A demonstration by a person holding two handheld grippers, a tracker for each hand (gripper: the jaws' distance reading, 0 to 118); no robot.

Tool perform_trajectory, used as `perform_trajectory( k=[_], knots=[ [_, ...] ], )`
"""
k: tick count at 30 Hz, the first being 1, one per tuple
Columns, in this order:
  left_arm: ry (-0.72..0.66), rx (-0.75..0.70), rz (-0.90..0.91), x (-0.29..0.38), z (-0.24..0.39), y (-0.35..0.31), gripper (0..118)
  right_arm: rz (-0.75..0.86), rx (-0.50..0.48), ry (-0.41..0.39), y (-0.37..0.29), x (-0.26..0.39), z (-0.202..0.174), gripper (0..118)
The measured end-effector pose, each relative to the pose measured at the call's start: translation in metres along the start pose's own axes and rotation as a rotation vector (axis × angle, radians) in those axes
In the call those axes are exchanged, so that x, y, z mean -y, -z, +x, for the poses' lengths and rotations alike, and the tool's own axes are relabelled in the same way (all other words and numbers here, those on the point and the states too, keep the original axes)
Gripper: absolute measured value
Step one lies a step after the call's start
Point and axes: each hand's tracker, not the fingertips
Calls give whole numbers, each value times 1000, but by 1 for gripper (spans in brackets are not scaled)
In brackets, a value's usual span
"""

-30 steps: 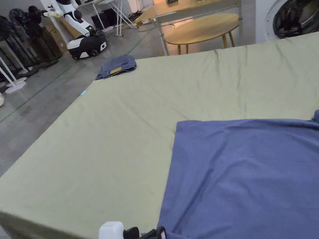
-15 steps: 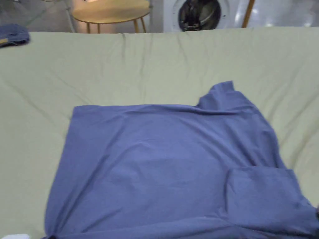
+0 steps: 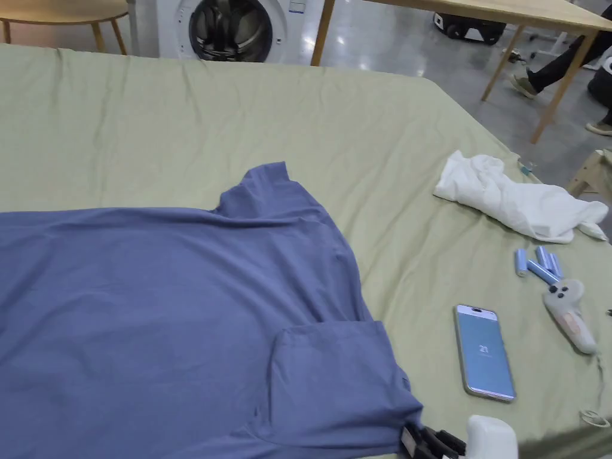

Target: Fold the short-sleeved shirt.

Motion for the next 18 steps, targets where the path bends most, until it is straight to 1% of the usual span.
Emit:
perform_trajectory(
  k=[1,2,3,4,5,6,8,9,10,12,14,16,18],
  knots=[
    [-10,5,4,-1,0,-2,5,-5,-19,-6,-3,-4,-4,6],
    [-34,30,12,-3,-5,-6,5,-2,-9,-19,-5,-8,-8,6],
    [-56,96,71,-5,-9,-17,5,12,7,-67,-9,-16,-11,6],
    [-71,138,164,-10,-10,-31,5,40,-5,-91,-16,-26,-15,6],
    [-105,121,188,-25,-10,-39,5,91,-35,-90,-23,-39,-22,6],
    [-104,115,142,-41,-13,-40,5,109,-79,-92,-25,-54,-26,6],
    [-89,143,244,-71,-14,-45,5,123,-84,-119,-16,-86,-36,6],
    [-95,158,249,-89,-15,-41,5,128,-84,-147,-4,-106,-44,6],
    [-98,156,236,-99,-36,-15,5,121,-80,-169,10,-123,-49,6],
    [-72,160,246,-129,-40,10,5,109,-79,-185,42,-150,-57,6],
    [-42,142,195,-154,-49,50,5,85,-79,-198,79,-174,-68,6],
    [-55,166,139,-173,-53,84,5,57,-77,-187,112,-189,-73,6],
    [-56,160,139,-187,-45,106,5,16,-56,-173,139,-199,-77,6]
  ],
)
